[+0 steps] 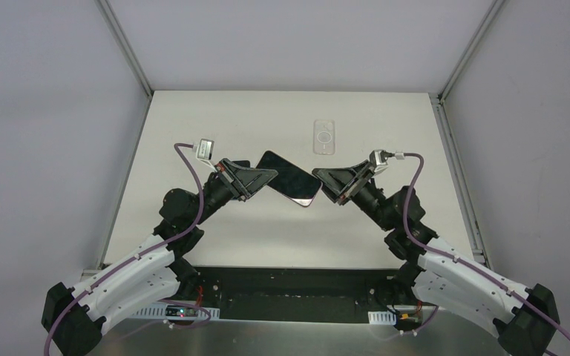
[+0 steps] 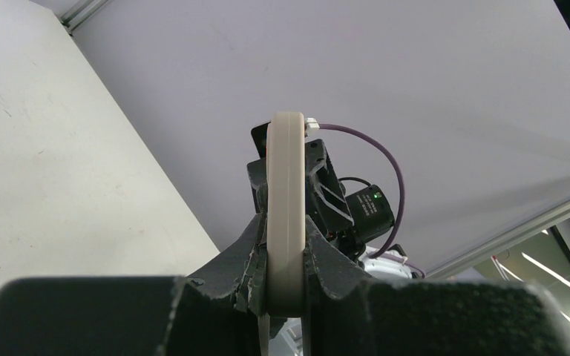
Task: Take the phone out of the phone case
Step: Remove the phone case from the phone.
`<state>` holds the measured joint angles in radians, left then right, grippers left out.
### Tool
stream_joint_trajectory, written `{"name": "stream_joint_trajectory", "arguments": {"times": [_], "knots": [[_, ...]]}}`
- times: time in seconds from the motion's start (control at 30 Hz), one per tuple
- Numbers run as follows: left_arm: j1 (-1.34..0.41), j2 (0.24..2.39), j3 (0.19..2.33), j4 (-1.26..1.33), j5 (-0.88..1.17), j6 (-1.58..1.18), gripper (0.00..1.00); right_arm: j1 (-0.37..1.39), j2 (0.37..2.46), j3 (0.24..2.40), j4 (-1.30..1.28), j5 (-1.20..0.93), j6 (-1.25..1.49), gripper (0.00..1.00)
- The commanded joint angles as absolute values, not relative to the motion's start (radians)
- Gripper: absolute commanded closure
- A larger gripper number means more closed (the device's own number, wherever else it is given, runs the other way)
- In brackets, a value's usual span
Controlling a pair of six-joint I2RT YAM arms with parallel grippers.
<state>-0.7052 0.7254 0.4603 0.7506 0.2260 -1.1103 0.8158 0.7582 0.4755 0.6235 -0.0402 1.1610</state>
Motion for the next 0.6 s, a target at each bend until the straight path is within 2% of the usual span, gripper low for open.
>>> {"name": "stream_joint_trajectory", "arguments": {"times": [0.0, 0.23, 0.57], "knots": [[-0.696, 0.704, 0.471, 0.888, 0.223, -1.133, 1.00, 0.813, 0.769, 0.481, 0.712, -0.081, 1.174, 0.58], [-0.696, 0.698, 0.472, 0.893, 0.224, -1.135, 1.00, 0.813, 0.798, 0.505, 0.713, -0.116, 1.174, 0.65], [-0.696, 0.702, 0.469, 0.896, 0.221, -1.141, 1.00, 0.812, 0.807, 0.502, 0.779, -0.135, 1.187, 0.86]]}}
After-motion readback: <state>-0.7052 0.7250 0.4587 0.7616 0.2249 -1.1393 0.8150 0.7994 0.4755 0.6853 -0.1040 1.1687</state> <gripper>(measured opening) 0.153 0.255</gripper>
